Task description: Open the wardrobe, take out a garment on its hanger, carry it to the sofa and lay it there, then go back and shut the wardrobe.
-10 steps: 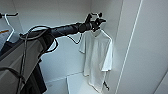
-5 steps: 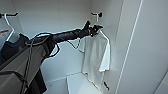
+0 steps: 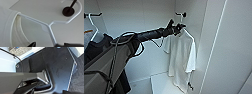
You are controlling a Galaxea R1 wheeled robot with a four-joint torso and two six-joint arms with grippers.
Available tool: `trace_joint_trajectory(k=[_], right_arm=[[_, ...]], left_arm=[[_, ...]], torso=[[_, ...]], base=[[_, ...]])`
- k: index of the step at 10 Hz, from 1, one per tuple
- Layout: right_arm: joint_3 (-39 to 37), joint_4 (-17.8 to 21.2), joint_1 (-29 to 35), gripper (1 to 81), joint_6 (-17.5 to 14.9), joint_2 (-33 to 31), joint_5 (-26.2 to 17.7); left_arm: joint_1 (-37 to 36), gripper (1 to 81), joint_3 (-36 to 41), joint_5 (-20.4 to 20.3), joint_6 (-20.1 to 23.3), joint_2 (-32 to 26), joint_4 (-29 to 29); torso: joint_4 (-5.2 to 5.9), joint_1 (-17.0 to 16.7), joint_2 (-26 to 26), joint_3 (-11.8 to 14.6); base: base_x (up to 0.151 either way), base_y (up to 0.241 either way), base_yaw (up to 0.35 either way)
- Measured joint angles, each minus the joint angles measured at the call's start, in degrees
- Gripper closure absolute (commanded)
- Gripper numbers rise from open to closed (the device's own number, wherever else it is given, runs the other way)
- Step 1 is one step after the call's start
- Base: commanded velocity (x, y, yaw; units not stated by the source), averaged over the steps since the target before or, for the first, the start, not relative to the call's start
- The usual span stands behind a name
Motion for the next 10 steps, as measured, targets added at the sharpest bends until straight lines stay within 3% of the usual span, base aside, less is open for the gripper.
trace_joint_trajectory(k=[8, 9, 10], right_arm=[[0.0, 0.0, -0.3, 1.0, 0.0, 0.0, 0.0], [0.0, 0.0, -0.3, 1.0, 0.0, 0.0, 0.0], [0.0, 0.0, -0.3, 1.0, 0.0, 0.0, 0.0]], left_arm=[[0.3, 1.0, -0.6, -3.6, 0.0, 2.3, 3.2], [0.2, 81.1, 0.2, -4.0, -0.9, 1.9, 3.2], [0.5, 81.1, 0.6, -3.3, -1.9, 1.5, 2.4]], torso=[[0.00, 0.0, 0.0, 0.0], [0.00, 0.0, 0.0, 0.0], [0.00, 0.0, 0.0, 0.0]], base=[[0.000, 0.000, 0.000], [0.000, 0.000, 0.000], [0.000, 0.000, 0.000]])
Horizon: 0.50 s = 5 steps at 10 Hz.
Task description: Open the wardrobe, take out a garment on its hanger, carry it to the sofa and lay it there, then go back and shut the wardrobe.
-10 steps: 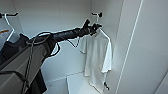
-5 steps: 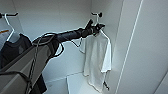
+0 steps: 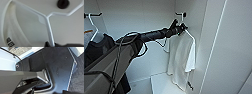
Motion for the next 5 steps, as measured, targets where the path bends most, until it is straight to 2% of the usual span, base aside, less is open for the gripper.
trace_joint_trajectory(k=[5], right_arm=[[0.0, 0.0, 0.0, 1.0, 0.0, 0.0, 0.0]], left_arm=[[-0.3, 81.1, 2.0, 0.3, 0.2, -2.2, 0.1]], torso=[[0.00, 0.0, 0.0, 0.0]], base=[[0.000, 0.000, 0.000]])
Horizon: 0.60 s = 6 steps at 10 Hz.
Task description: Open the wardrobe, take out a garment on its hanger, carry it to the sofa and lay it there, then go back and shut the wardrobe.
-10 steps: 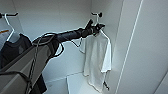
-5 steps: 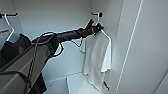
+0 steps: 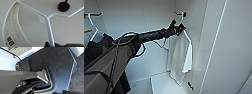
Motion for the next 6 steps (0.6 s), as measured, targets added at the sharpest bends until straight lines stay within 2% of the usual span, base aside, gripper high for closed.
trace_joint_trajectory(k=[4, 5, 6], right_arm=[[0.0, 0.0, 0.0, 1.0, 0.0, -0.3, 0.4], [0.0, 0.0, -0.2, 1.0, 0.0, -0.3, 0.5], [0.0, 0.0, -0.5, 1.0, 0.0, -0.3, 0.5]], left_arm=[[-5.6, 81.1, 5.7, 0.2, 0.0, -5.8, -0.1], [-6.6, 81.1, 7.2, -0.2, 0.0, -7.3, -0.1], [-6.9, 81.1, 8.7, -0.2, 0.0, -8.6, -0.1]], torso=[[0.00, 0.0, 0.0, 0.0], [0.33, 0.0, 0.0, 0.0], [1.48, 0.0, 0.0, 0.0]], base=[[0.000, 0.000, 0.000], [0.000, 0.000, 0.000], [0.000, 0.000, 0.000]])
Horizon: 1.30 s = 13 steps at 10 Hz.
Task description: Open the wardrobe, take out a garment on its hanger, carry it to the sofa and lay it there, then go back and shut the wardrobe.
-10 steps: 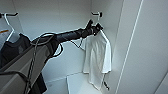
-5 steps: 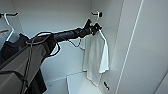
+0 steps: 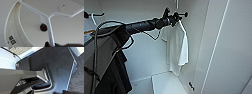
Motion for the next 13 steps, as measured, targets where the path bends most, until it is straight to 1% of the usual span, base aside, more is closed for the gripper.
trace_joint_trajectory(k=[1, 3, 5, 6, 7, 10, 13], right_arm=[[0.0, 0.0, -0.1, 1.0, 0.0, 0.0, 0.0], [0.0, -0.1, 0.1, 1.0, 0.0, 0.0, 0.0], [0.0, -0.1, 0.1, 1.0, 0.0, 0.0, 0.0], [0.0, -0.1, 0.2, 1.0, 0.0, 0.0, 0.0], [0.0, -0.1, 0.5, 1.0, 0.0, -0.1, 0.1], [0.0, -0.1, 0.5, 1.0, 0.0, -0.2, 0.1], [0.0, -0.1, 0.5, 1.0, 0.0, -0.2, 0.1]], left_arm=[[0.1, 81.1, 1.6, 0.7, 0.0, -1.2, 0.0], [0.2, 81.1, 3.4, 2.9, -0.1, -3.8, 0.0], [0.6, 81.1, 4.2, 3.6, 0.0, -4.0, 0.4], [0.5, 81.1, 4.1, 4.6, 0.0, -3.5, 0.6], [0.5, 81.1, 4.0, 5.4, 0.0, -3.0, 1.1], [2.5, 81.1, 3.9, 5.7, 0.0, -0.9, 2.3], [5.6, 81.1, 8.5, 6.9, 0.0, -0.1, 2.4]], torso=[[1.75, 0.0, 0.0, 0.0], [5.86, 0.0, 0.0, 0.0], [9.88, 0.0, 0.0, 0.0], [11.30, 0.0, 0.0, 0.0], [12.00, 0.0, 0.0, 0.0], [12.02, 0.0, 0.0, 0.0], [12.02, 0.0, 0.0, 0.0]], base=[[0.000, 0.000, 0.000], [0.000, 0.000, 0.000], [0.000, 0.000, 0.000], [0.000, 0.000, 0.000], [0.000, 0.000, 0.000], [0.000, 0.000, 0.000], [0.000, 0.000, 0.000]])
